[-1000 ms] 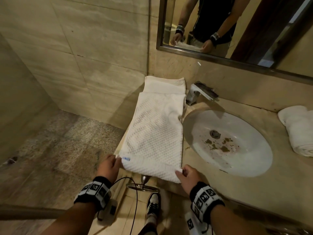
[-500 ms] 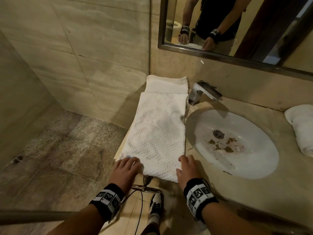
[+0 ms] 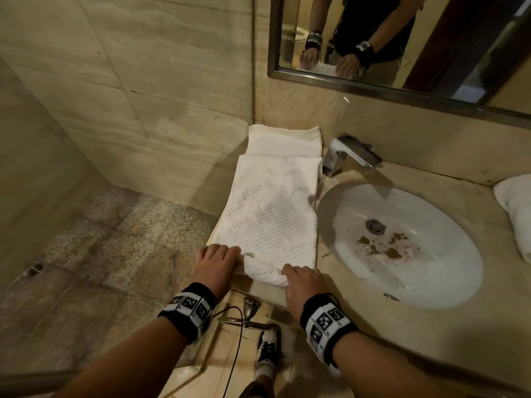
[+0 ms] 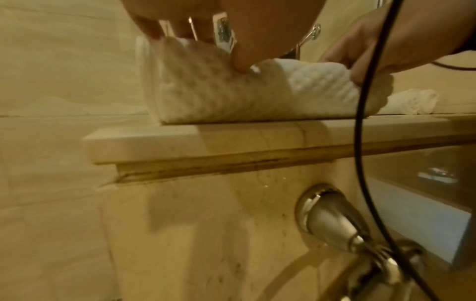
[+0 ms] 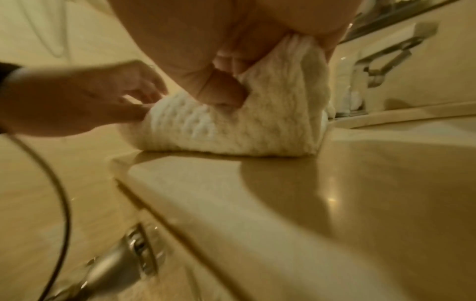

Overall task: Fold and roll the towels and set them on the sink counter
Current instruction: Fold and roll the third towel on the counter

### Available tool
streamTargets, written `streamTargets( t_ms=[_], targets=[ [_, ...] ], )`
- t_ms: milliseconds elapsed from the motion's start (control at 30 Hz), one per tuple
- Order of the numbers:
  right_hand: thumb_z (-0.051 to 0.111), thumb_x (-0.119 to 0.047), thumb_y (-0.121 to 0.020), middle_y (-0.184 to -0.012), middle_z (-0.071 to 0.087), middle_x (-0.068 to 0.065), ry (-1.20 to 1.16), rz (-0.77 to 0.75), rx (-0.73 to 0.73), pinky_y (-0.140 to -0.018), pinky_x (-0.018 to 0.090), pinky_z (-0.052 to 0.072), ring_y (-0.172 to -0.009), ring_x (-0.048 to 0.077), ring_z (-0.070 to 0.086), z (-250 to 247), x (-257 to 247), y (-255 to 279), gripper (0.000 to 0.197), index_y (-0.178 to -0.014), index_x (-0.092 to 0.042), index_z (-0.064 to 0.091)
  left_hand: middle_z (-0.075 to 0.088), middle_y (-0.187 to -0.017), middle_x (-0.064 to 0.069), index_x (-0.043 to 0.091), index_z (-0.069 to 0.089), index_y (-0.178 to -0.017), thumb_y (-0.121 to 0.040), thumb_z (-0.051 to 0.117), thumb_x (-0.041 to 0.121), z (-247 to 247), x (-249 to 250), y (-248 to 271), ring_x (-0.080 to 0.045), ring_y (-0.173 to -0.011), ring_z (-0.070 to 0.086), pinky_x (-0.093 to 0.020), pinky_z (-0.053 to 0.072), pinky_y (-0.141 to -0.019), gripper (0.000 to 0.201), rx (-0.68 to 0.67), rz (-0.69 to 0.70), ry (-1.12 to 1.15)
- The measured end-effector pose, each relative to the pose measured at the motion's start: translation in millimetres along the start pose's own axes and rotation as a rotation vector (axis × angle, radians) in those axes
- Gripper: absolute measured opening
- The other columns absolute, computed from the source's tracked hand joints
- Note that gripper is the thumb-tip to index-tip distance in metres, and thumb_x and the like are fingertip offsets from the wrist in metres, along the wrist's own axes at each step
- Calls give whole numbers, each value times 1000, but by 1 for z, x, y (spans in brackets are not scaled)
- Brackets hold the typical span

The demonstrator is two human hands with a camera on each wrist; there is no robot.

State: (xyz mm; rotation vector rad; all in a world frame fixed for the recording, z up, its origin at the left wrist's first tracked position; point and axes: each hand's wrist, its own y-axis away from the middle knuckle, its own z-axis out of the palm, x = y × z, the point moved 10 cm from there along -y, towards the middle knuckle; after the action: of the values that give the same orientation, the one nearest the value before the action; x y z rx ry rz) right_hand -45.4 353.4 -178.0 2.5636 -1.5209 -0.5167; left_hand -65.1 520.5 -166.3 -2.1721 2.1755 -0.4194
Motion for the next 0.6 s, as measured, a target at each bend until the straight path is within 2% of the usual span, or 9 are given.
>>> streamTargets(
  t_ms=[67, 167, 233, 300, 367, 433, 467, 533, 600],
  targets=[
    [48, -12, -86, -110, 65, 6, -61, 42, -58, -88, 34, 46, -103, 29, 59, -10, 5, -13, 32, -117, -18, 53, 61, -107, -4, 27, 54, -107, -71, 62, 20, -10, 9, 4, -26, -102, 51, -49, 46, -87, 37, 75, 11, -32],
    [40, -16, -90, -119, 62, 10, -138, 139, -199, -85, 30, 48, -106, 30, 59, -10, 19, -27, 33, -121, -20, 53, 50, -125, -3, 28, 52, -115, -52, 79, 9, 5, 25, 17, -27, -116, 44, -48, 39, -96, 72, -8, 167, -30],
    [40, -19, -92, -131, 57, 8, -205, 190, -274, -92, 31, 48, -113, 29, 56, -6, 28, -36, 38, -127, -23, 53, 53, -130, -1, 27, 52, -123, -52, 82, 13, 18, 22, 20, -26, -121, 47, -44, 30, -101, 79, -89, 205, -46],
    [40, -21, -92, -136, 52, 7, -212, 232, -319, -95, 33, 46, -117, 29, 54, -2, 36, -43, 42, -133, -23, 49, 59, -128, 0, 24, 51, -126, -59, 79, 17, 22, 17, 11, -23, -119, 53, -39, 28, -100, 72, -116, 201, -36],
    [43, -19, -91, -132, 50, 8, -71, 196, -219, -95, 39, 42, -117, 30, 50, -11, 34, -47, 42, -133, -20, 43, 66, -115, 1, 25, 50, -118, -72, 61, 24, 17, 17, -7, -20, -108, 57, -34, 30, -94, 48, -61, 198, -15],
    [58, -21, -81, -123, 53, 7, 102, 84, 25, -91, 45, 41, -109, 29, 52, -28, 19, -40, 43, -123, -18, 51, 70, -99, 2, 25, 49, -108, -74, 53, 28, 16, 19, -27, -20, -94, 61, -31, 31, -89, 34, -38, 183, 16],
    [67, -26, -72, -114, 58, 5, 123, 42, 68, -85, 45, 45, -100, 27, 56, -28, 10, -33, 42, -113, -19, 58, 70, -93, 2, 25, 48, -103, -72, 61, 27, 17, 19, -35, -21, -87, 63, -30, 32, -87, 34, -47, 166, 37],
    [79, -37, -54, -104, 64, 3, 148, -34, 74, -74, 42, 52, -88, 24, 61, -14, -3, -23, 49, -98, -20, 64, 69, -83, 2, 23, 48, -96, -59, 77, 26, 25, 19, -46, -22, -77, 67, -30, 31, -83, 47, -116, 138, 39],
    [84, -35, -39, -103, 67, 5, 139, -27, 25, -72, 38, 55, -86, 24, 64, 1, 1, -25, 66, -100, -19, 65, 67, -75, 3, 22, 54, -89, -59, 66, 35, 28, 18, -55, -22, -70, 67, -30, 31, -77, 34, -165, 106, 3]
  ],
)
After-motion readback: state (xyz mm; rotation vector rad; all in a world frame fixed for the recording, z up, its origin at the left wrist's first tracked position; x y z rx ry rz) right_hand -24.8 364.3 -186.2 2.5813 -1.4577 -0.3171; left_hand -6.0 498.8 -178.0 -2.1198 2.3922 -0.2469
